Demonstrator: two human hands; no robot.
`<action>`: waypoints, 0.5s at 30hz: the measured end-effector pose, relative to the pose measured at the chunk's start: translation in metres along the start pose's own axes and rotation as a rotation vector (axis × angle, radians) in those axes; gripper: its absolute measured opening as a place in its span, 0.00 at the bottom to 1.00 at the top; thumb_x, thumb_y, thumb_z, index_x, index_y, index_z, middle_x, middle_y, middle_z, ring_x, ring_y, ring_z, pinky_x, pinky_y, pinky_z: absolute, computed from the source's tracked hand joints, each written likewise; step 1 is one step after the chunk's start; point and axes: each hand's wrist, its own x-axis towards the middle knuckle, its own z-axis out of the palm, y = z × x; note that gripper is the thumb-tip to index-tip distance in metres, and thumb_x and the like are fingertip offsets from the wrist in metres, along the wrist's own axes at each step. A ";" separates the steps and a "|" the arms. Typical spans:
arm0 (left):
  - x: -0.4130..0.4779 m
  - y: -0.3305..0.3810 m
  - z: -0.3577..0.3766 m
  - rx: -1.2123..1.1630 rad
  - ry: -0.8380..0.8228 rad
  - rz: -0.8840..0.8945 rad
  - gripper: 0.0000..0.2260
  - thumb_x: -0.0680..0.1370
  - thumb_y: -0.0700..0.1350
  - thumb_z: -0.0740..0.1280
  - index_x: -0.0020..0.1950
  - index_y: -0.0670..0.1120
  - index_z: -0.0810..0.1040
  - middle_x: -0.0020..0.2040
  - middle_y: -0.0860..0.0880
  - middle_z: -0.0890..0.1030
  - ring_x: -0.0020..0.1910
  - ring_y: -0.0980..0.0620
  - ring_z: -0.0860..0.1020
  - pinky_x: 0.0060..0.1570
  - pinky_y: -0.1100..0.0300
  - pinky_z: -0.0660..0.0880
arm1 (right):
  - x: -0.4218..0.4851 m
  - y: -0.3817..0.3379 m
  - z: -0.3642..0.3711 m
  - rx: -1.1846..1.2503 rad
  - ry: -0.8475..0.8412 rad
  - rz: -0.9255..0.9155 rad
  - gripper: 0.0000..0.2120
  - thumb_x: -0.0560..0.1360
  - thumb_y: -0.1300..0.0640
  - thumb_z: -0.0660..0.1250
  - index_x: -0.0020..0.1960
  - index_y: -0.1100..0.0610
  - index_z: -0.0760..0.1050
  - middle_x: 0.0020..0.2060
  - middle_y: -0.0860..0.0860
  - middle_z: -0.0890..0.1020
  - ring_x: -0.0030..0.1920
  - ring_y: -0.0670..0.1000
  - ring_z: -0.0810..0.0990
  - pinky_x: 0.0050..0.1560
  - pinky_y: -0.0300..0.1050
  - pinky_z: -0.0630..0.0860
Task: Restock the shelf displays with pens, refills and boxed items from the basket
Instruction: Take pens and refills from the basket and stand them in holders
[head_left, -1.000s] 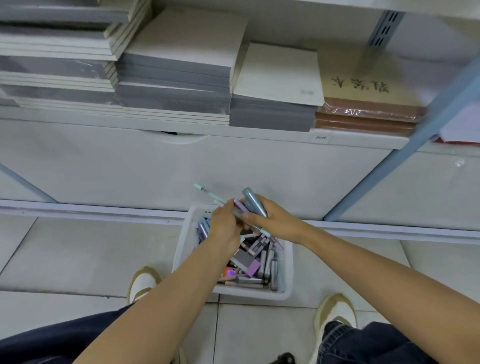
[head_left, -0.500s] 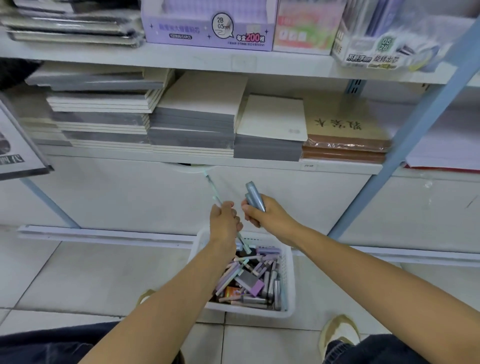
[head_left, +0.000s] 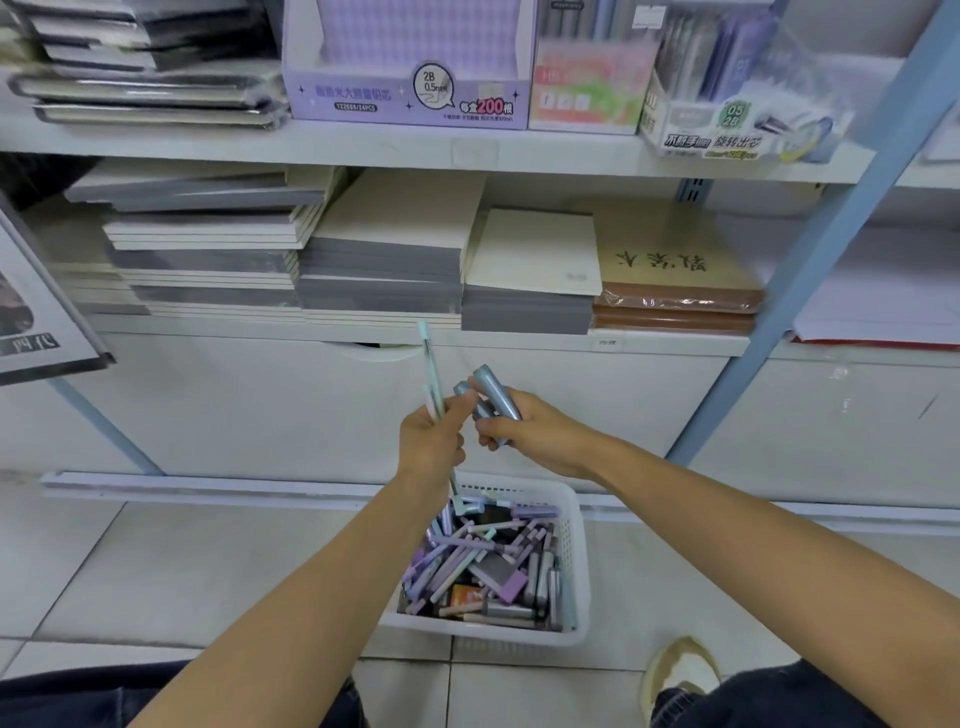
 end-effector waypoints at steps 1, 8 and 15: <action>0.000 0.005 0.001 0.024 0.028 0.039 0.10 0.78 0.47 0.69 0.39 0.45 0.74 0.25 0.54 0.66 0.24 0.57 0.61 0.24 0.66 0.61 | -0.001 -0.005 -0.002 -0.006 -0.010 -0.011 0.18 0.81 0.62 0.62 0.70 0.56 0.66 0.53 0.53 0.76 0.48 0.48 0.77 0.52 0.40 0.76; -0.009 0.072 0.018 -0.028 0.049 0.273 0.09 0.81 0.45 0.60 0.42 0.45 0.72 0.29 0.51 0.77 0.23 0.59 0.69 0.23 0.68 0.65 | -0.004 -0.075 -0.020 -0.101 0.248 -0.129 0.16 0.79 0.42 0.61 0.40 0.53 0.68 0.26 0.43 0.69 0.26 0.42 0.66 0.30 0.35 0.66; -0.024 0.137 0.052 0.020 -0.113 0.392 0.11 0.79 0.48 0.65 0.39 0.47 0.72 0.26 0.52 0.67 0.24 0.56 0.61 0.23 0.64 0.59 | -0.026 -0.148 -0.041 -0.001 0.242 -0.272 0.16 0.84 0.52 0.50 0.45 0.57 0.71 0.31 0.50 0.71 0.31 0.48 0.67 0.37 0.43 0.67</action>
